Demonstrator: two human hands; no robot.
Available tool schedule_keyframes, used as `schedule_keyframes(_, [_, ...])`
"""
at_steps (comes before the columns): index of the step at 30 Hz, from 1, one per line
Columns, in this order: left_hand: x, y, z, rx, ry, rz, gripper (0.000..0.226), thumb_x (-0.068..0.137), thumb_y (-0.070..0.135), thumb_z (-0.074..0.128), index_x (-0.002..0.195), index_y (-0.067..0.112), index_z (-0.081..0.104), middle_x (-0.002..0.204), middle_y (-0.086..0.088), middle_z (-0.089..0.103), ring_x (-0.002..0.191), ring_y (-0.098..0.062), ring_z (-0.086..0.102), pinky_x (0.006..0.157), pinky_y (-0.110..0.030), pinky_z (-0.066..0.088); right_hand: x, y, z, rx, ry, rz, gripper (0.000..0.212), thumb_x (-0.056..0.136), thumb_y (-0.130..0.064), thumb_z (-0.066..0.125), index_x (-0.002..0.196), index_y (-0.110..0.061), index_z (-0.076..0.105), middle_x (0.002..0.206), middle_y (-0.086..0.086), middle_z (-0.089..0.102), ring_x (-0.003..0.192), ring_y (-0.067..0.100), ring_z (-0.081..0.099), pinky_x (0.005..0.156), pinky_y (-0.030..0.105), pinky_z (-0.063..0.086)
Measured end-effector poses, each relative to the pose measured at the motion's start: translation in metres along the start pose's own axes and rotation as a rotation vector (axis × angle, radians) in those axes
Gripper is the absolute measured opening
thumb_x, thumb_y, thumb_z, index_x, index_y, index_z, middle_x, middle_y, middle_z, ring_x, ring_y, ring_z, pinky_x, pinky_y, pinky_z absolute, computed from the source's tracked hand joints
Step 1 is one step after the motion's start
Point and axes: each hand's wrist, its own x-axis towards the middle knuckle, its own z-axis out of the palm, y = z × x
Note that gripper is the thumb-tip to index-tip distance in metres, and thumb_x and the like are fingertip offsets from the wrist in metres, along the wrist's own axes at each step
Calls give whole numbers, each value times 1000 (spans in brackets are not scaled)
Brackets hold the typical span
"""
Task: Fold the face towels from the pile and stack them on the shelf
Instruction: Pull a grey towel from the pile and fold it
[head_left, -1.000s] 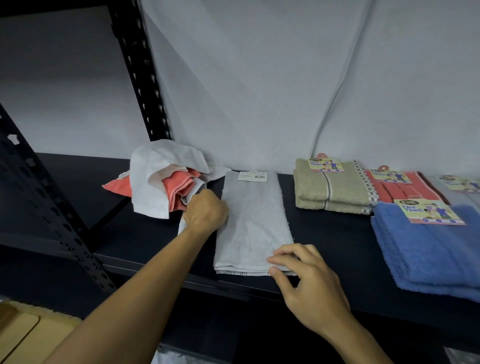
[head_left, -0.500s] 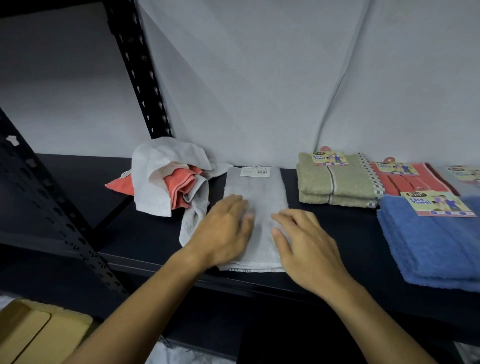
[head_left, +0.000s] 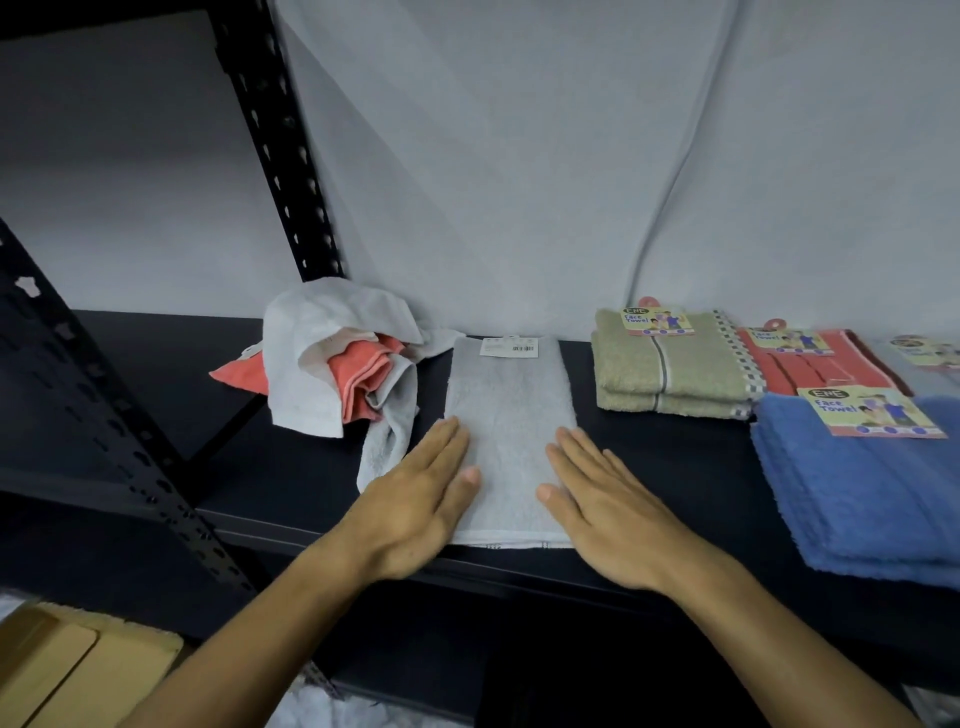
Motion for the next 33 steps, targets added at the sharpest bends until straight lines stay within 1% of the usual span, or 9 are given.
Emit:
schedule_keyframes(5, [-38, -6, -5, 319, 176, 370, 62, 96, 67, 37, 142, 27, 50, 149, 10, 45, 138, -3, 37, 118, -33, 30, -29, 4, 2, -38, 95, -201, 77, 91, -68, 13, 155, -24, 12, 160, -13, -10, 140, -7, -23, 115, 16, -11])
schedule_keyframes(8, [-47, -13, 5, 425, 161, 449, 56, 95, 53, 53, 138, 17, 57, 142, 1, 55, 134, -13, 49, 113, -36, 38, -43, 9, 12, -193, 118, -255, 78, 94, -70, 22, 154, -22, 12, 161, -7, -1, 146, 1, -8, 118, 22, -4])
schedule_keyframes(11, [-49, -17, 17, 440, 242, 568, 42, 91, 22, 62, 132, 8, 62, 134, -8, 62, 127, -22, 56, 110, -36, 41, -51, 8, 18, -311, 216, -265, 67, 95, -55, 33, 145, -11, 42, 151, 7, 39, 142, 18, 33, 114, 35, 16])
schedule_keyframes(13, [-52, -13, 18, 436, 293, 613, 44, 82, 3, 74, 125, 5, 67, 127, -9, 66, 121, -24, 61, 105, -36, 48, -55, 9, 21, -341, 292, -342, 57, 93, -44, 41, 136, -8, 53, 141, 10, 52, 133, 21, 46, 114, 36, 24])
schedule_keyframes(16, [-59, -6, 15, 399, 307, 677, 36, 85, -2, 61, 119, 6, 70, 119, -7, 69, 112, -22, 64, 86, -31, 58, -65, 10, 20, -368, 423, -453, 42, 86, -26, 68, 123, -7, 64, 126, 8, 64, 120, 20, 58, 109, 32, 38])
schedule_keyframes(19, [-65, 1, 8, 272, 205, 634, 42, 83, -1, 66, 123, 12, 64, 120, -1, 65, 105, -16, 64, 66, -30, 59, -77, 9, 14, -272, 440, -480, 33, 80, -9, 65, 112, -11, 70, 112, 1, 70, 107, 16, 64, 86, 30, 57])
schedule_keyframes(22, [-73, 14, -8, 69, 155, 525, 29, 97, 19, 52, 124, 19, 62, 118, 11, 56, 94, -10, 65, 68, -28, 57, -88, 4, -7, -42, 340, -387, 27, 88, -21, 50, 112, -25, 61, 95, -11, 68, 85, 8, 64, 59, 26, 55])
schedule_keyframes(26, [-83, 35, -38, -124, 129, 456, 21, 97, 17, 59, 114, 28, 67, 106, 17, 56, 90, -11, 65, 72, -28, 54, -101, -6, -45, 259, 176, -244, 8, 95, -39, 53, 102, -38, 54, 85, -19, 61, 76, 6, 58, 63, 18, 41])
schedule_keyframes(33, [-69, 61, -78, -400, 173, 143, 20, 85, 36, 68, 105, 35, 68, 92, 11, 70, 85, -8, 67, 72, -19, 54, -84, -13, -87, 554, 239, -217, 13, 87, -40, 64, 96, -31, 64, 87, -7, 68, 79, 15, 63, 75, 38, 50])
